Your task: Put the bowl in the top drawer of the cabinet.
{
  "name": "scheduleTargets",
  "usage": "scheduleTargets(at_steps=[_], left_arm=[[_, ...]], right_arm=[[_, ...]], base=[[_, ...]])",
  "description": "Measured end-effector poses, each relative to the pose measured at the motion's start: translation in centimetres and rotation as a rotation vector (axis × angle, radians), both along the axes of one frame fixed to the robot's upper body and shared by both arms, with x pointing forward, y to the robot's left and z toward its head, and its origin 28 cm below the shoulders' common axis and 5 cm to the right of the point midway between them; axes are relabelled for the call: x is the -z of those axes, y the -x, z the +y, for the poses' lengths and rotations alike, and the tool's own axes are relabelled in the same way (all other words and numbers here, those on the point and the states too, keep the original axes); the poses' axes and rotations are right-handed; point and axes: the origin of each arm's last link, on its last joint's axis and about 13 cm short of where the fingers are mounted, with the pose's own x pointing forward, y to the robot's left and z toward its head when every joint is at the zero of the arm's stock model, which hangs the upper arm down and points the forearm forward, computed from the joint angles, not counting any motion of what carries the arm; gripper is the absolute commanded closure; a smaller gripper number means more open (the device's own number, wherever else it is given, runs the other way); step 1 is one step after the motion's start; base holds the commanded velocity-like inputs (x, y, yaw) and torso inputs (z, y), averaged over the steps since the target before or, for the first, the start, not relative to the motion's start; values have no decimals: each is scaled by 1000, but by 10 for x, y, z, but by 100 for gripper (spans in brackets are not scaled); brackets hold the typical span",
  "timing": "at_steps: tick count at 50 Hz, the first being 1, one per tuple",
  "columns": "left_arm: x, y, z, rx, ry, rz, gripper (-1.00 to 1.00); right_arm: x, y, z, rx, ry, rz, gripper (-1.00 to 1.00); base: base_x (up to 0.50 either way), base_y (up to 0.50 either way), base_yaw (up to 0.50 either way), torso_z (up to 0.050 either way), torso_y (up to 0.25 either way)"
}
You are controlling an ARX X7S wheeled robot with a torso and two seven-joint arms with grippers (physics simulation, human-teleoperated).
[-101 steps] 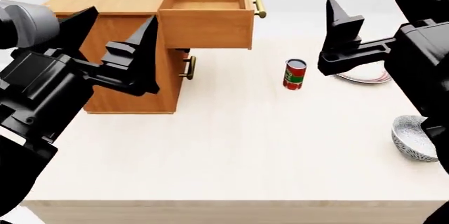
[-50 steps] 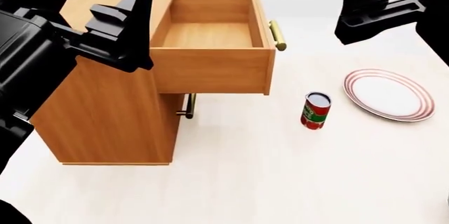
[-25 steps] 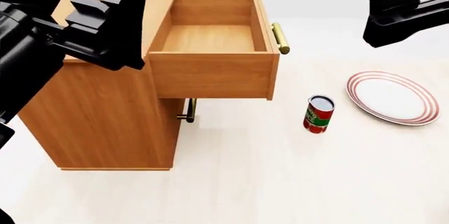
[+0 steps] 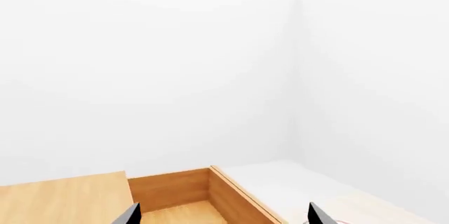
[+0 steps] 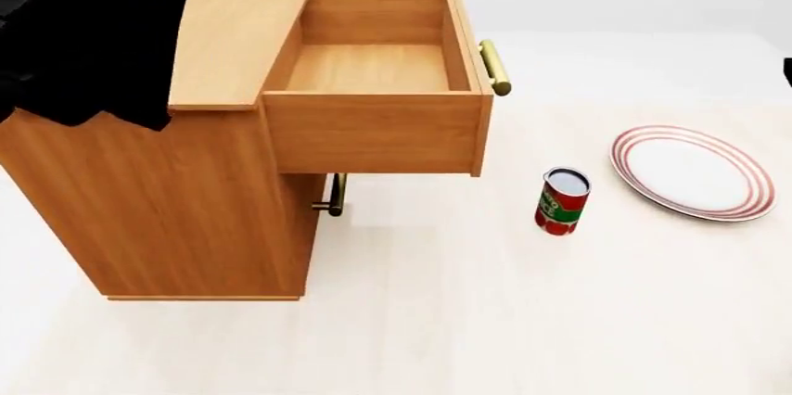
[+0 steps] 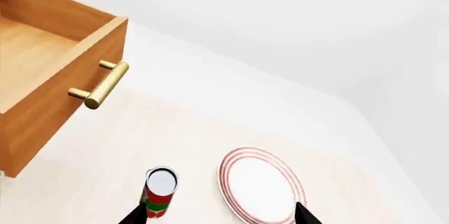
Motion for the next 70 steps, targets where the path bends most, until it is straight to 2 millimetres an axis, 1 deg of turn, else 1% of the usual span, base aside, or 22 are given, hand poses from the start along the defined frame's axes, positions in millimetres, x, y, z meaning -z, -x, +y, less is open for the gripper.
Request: scheduleTargets(at_steps=[7, 13, 24, 37, 50, 58, 70], left_arm=[[-1, 8, 3, 3, 15, 22, -100], [-2, 14, 5, 7, 23, 35, -100], [-3, 19, 6, 19, 23, 47, -100], [-1, 16, 6, 26, 19, 55, -100], [0, 16, 5, 23, 12, 58, -100], [1, 16, 6, 20, 10, 58, -100], [2, 14, 6, 15, 7, 64, -100]], right_arm=[[6, 2, -14, 50, 49, 102, -100], [17, 2, -27, 105, 100, 195, -100], [46, -2, -51, 190, 165, 349, -100], [81, -10, -70, 258, 217, 483, -100], [111, -19, -79, 291, 228, 566, -100], [129, -30, -79, 287, 217, 595, -100], [162, -43, -77, 297, 175, 651, -100]], base=[[0, 0, 0, 0, 0], [0, 0, 0, 0, 0], [0, 0, 0, 0, 0], [0, 0, 0, 0, 0], [0, 0, 0, 0, 0], [0, 0, 0, 0, 0], [0, 0, 0, 0, 0]])
